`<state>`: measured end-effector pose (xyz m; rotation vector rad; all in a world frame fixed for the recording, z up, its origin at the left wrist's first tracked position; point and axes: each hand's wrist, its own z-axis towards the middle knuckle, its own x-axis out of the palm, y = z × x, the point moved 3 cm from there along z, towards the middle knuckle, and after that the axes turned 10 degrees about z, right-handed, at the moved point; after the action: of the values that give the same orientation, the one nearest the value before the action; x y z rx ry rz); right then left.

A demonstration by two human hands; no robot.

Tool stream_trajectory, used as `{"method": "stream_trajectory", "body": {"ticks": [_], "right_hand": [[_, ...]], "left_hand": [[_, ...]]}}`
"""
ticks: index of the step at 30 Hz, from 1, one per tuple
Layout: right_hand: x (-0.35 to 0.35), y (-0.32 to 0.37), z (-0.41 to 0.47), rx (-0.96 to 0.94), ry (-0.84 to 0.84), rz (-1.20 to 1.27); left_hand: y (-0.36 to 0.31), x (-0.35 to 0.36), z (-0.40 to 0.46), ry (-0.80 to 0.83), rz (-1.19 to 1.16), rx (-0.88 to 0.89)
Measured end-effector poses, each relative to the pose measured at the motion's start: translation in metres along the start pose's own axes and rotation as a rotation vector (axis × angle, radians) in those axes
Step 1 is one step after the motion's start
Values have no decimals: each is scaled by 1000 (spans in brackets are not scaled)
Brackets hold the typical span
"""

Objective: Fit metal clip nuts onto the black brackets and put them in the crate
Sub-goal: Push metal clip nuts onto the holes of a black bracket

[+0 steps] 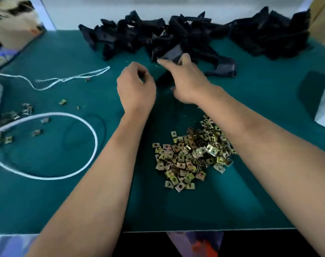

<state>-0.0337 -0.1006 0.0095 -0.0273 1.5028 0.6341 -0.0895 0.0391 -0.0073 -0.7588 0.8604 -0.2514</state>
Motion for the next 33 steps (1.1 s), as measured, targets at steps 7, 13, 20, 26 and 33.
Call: {"method": "stream_trajectory", "body": {"ticks": [7, 13, 20, 26, 33], "right_hand": [[-9, -13, 23, -39, -242, 243], [-17, -8, -26, -153, -475, 1183], [-11, -15, -62, -269, -110, 805], [-20, -60, -73, 3, -67, 259], [-18, -71, -82, 40, -87, 340]], "left_hand": [[10, 13, 8, 101, -262, -246], [-8, 22, 7, 605, -1159, -619], [-26, 6, 1, 515, -1440, -585], [-15, -18, 9, 20, -762, -158], [-20, -16, -2, 165, 302, 421]]}}
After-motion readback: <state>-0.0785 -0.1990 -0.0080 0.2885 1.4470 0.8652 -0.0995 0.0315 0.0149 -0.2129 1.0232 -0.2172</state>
